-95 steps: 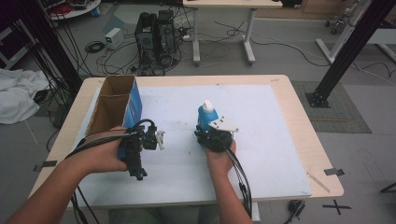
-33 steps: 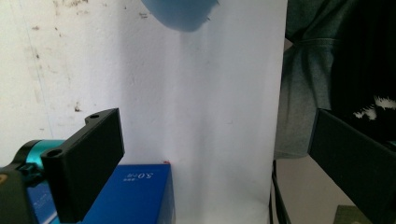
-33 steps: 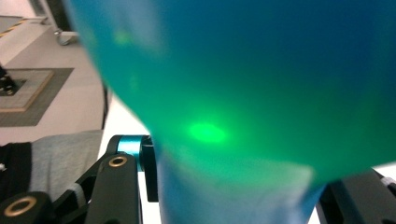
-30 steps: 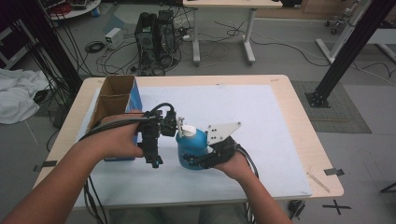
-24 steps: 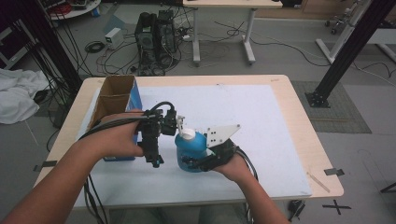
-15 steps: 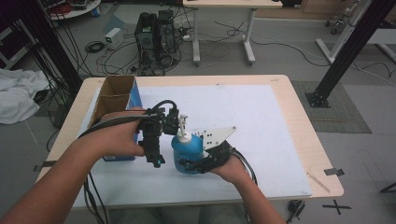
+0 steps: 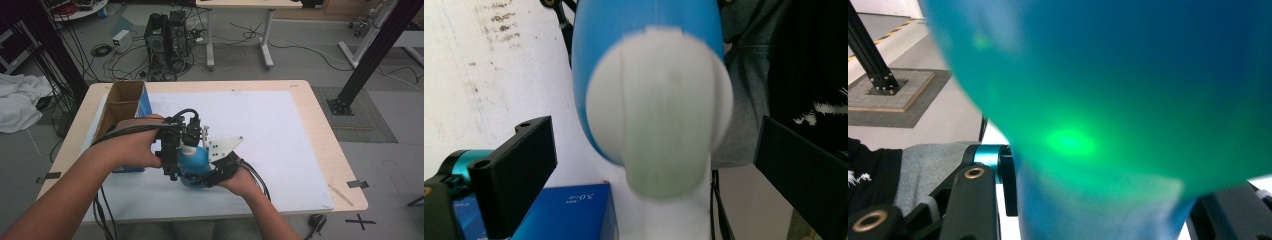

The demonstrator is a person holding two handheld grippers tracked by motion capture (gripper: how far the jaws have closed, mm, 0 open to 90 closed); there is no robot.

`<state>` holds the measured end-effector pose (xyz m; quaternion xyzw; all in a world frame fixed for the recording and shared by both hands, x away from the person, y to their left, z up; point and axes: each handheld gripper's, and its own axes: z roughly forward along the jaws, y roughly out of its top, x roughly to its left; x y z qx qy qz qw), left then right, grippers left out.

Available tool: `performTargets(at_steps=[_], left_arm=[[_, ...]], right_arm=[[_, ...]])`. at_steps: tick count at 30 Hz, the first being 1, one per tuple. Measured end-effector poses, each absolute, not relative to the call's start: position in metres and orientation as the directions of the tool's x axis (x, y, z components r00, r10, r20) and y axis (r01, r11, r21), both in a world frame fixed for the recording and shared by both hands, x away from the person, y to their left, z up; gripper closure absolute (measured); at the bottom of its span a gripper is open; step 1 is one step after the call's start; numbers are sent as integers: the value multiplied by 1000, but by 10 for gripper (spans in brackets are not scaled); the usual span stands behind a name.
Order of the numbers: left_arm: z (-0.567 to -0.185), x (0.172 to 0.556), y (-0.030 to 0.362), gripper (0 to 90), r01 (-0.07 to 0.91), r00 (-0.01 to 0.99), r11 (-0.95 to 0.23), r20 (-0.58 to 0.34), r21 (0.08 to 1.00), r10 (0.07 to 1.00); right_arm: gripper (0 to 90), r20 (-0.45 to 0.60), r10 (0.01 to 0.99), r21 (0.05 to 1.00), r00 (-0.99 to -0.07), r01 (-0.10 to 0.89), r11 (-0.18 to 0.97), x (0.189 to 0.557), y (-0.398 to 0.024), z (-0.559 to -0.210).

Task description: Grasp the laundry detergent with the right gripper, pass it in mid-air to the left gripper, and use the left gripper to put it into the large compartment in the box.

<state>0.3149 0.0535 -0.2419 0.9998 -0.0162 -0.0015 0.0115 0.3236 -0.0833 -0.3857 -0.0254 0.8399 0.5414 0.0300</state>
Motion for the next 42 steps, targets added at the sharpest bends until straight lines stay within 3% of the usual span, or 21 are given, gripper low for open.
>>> performTargets(at_steps=[5,6,12,15,16,18,24,33,42], left_arm=[[-243,315,47,35,-37,999,-999,-3,9,-37],[-243,315,46,35,-48,999,-999,6,9,-48],[-244,317,42,35,-68,997,-998,26,0,-68],[-248,314,41,35,-40,999,-999,-14,-10,-40],[-249,312,40,35,-20,1000,-1000,-5,-11,-20],[-250,313,39,35,-40,999,-999,4,-19,-41],[-253,312,36,36,-45,999,-999,9,-28,-46],[-254,313,35,138,-56,998,-998,14,-36,-57],[-257,312,33,177,-57,998,-997,14,-47,-58]], right_arm=[[456,-99,-25,915,-995,-101,390,323,-75,-384],[456,-33,-15,910,-999,-37,412,318,-76,-383],[456,-54,-36,910,-998,-64,410,319,-74,-382],[456,-28,-22,910,-999,-35,412,316,-72,-382],[456,-88,-22,921,-996,-90,378,321,-71,-383],[456,-95,-27,922,-995,-98,374,321,-70,-383],[456,-24,-15,911,-1000,-28,411,315,-72,-381],[456,-24,-15,911,-1000,-28,412,315,-71,-381],[456,-27,-14,911,-1000,-31,411,316,-71,-381]])
